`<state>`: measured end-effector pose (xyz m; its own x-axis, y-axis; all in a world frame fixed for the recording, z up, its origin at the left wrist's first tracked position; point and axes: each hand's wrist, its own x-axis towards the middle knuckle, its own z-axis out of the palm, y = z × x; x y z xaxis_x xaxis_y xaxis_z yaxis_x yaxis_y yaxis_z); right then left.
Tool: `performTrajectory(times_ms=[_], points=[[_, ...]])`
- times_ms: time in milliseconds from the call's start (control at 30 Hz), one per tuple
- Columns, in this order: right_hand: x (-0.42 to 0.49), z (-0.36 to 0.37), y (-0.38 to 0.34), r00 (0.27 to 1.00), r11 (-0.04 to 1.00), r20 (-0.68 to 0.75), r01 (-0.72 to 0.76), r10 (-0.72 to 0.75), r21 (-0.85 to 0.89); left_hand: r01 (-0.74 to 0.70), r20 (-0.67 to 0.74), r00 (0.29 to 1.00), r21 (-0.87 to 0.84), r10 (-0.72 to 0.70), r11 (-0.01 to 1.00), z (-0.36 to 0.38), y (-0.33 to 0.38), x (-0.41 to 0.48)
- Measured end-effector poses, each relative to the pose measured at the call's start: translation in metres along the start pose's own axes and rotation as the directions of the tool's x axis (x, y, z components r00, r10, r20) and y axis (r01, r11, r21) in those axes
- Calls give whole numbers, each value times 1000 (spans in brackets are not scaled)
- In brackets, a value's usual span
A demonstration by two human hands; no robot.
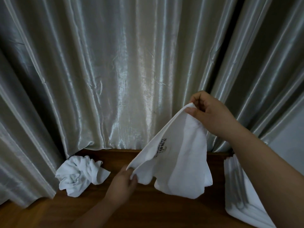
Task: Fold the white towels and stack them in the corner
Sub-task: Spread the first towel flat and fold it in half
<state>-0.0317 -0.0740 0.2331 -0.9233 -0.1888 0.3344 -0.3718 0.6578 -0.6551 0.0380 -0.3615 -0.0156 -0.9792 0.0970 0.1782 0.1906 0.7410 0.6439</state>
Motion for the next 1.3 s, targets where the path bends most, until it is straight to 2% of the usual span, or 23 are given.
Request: performTrajectory(times_ms=[167,267,400,500,767,933,1100,1167,1300], points=[[-3,-14,28,996,996,18,-91,91,5,14,-130,991,-196,-40,981,-44,-18,20],[-7,-19,52,990,990,10,-139,139,5,15,-152,987,-242,-53,970,-71,-20,34],[-10,-24,87,983,984,33,-178,178,-13,27,-110,992,-231,-54,972,-109,-13,54],[-15,-20,102,978,981,93,-183,188,-64,12,-63,998,-144,-22,989,-130,-8,69],[-27,0,125,978,977,83,-181,191,-113,-126,-145,982,-48,118,991,-159,25,95],[-29,8,132,982,975,54,-175,183,-135,-73,-70,995,-105,66,992,-152,29,102],[-28,24,147,979,972,44,-189,197,-141,-2,-16,1000,-286,-2,958,-133,2,113],[-29,32,159,976,968,60,-200,211,-150,14,8,1000,-290,-13,957,-123,-6,117],[-24,49,184,961,956,49,-263,271,-129,151,14,988,-240,-152,959,-100,-17,127]])
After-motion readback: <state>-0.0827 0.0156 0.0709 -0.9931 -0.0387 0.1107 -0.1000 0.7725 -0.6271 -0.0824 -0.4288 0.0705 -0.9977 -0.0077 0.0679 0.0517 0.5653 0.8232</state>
